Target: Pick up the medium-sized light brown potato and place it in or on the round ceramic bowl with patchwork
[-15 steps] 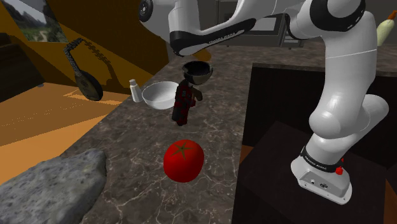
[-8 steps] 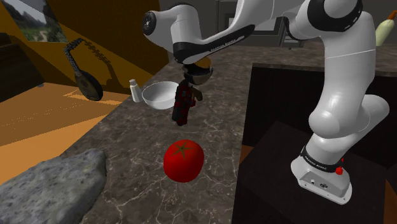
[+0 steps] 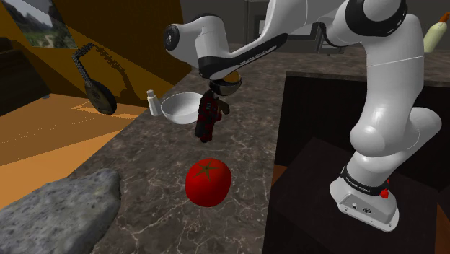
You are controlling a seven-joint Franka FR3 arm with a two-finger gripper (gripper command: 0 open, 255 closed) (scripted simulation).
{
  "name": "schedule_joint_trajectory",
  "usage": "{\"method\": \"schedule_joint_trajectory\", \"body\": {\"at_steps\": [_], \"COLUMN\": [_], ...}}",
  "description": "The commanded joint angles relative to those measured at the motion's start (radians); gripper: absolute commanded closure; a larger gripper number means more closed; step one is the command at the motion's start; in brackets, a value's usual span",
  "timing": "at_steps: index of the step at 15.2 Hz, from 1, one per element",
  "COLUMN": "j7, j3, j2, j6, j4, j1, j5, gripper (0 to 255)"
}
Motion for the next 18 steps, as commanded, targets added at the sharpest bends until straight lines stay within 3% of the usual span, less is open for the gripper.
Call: {"method": "schedule_joint_trajectory", "body": {"at_steps": [1,4,5,10,14,18], "j7": [0.001,0.001,0.001,0.001,-0.012,-0.012], "j3": [0.000,0.000,0.000,0.000,0.005,0.005], "j2": [0.001,0.001,0.001,0.001,0.009,0.009], "j6": [0.001,0.001,0.000,0.000,-0.096,-0.096], "j4": [-0.001,-0.001,-0.001,-0.001,0.079,0.079], "j1": [0.000,0.000,0.000,0.000,0.097,0.097], "j5": [0.000,0.000,0.000,0.000,0.012,0.012], "gripper": [255,255,0,0,0,0]}}
